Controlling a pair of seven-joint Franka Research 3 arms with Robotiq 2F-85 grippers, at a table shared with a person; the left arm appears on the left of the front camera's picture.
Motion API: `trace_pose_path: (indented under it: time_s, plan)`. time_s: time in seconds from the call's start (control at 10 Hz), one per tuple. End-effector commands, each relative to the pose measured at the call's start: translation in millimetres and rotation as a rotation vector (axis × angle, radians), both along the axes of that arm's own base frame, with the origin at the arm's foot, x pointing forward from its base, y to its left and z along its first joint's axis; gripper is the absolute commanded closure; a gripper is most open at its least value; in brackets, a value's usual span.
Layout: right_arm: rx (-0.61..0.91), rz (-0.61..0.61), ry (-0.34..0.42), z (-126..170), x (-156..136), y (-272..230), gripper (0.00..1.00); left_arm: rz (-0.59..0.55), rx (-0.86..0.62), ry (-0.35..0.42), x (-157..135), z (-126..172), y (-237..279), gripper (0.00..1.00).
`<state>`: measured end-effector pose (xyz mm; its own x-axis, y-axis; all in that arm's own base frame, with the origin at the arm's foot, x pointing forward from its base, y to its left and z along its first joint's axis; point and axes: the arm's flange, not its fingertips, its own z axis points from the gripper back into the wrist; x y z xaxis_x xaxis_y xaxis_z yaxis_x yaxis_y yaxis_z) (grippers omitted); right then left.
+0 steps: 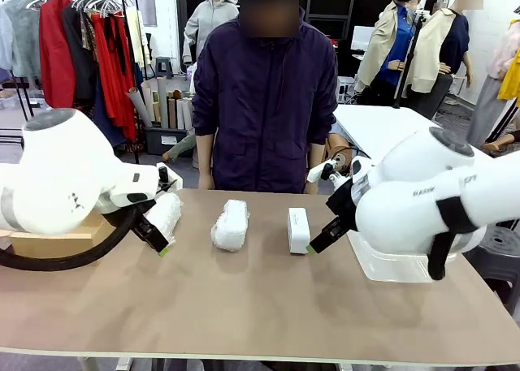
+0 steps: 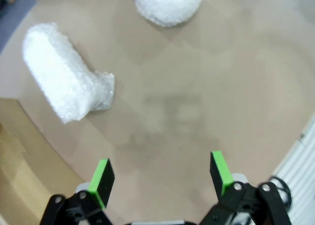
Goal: Separate and place wrapped and unwrapped clocks.
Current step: Pick up the Digital clock indicated by the person.
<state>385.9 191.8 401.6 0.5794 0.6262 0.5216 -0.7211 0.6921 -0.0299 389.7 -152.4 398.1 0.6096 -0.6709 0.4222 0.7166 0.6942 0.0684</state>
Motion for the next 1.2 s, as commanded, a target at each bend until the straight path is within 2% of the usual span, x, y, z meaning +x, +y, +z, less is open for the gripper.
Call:
trace_pose_path:
  time_s: [0.0,0.1,0.2,0.4,0.6,0.8,0.9,1.0,1.1]
  plan:
    - [0.041,0.137,0.044,19,21,-27,0.0,-0.172,-0.057,-0.003,9,24,33,0.0]
    - [0.047,0.243,0.011,37,22,-32,0.0,-0.274,-0.099,-0.087,17,38,51,0.0]
    - [0.057,0.302,0.0,52,25,-38,0.0,-0.331,-0.108,-0.144,23,53,66,0.0]
    - [0.065,0.37,-0.054,78,37,-63,0.0,-0.46,-0.119,-0.21,39,77,95,0.0]
    - [0.103,0.449,-0.083,96,41,-82,0.0,-0.545,-0.121,-0.235,51,92,112,0.0]
    - [0.112,0.493,-0.091,103,44,-92,0.0,-0.554,-0.128,-0.24,57,100,112,0.0]
    - [0.121,0.478,-0.093,103,45,-92,0.0,-0.527,-0.157,-0.246,56,101,109,0.0]
    - [0.117,0.38,-0.111,98,40,-82,0.0,-0.543,-0.113,-0.246,47,101,113,0.0]
    - [0.099,0.461,-0.089,106,38,-93,0.0,-0.543,-0.113,-0.246,47,101,113,0.0]
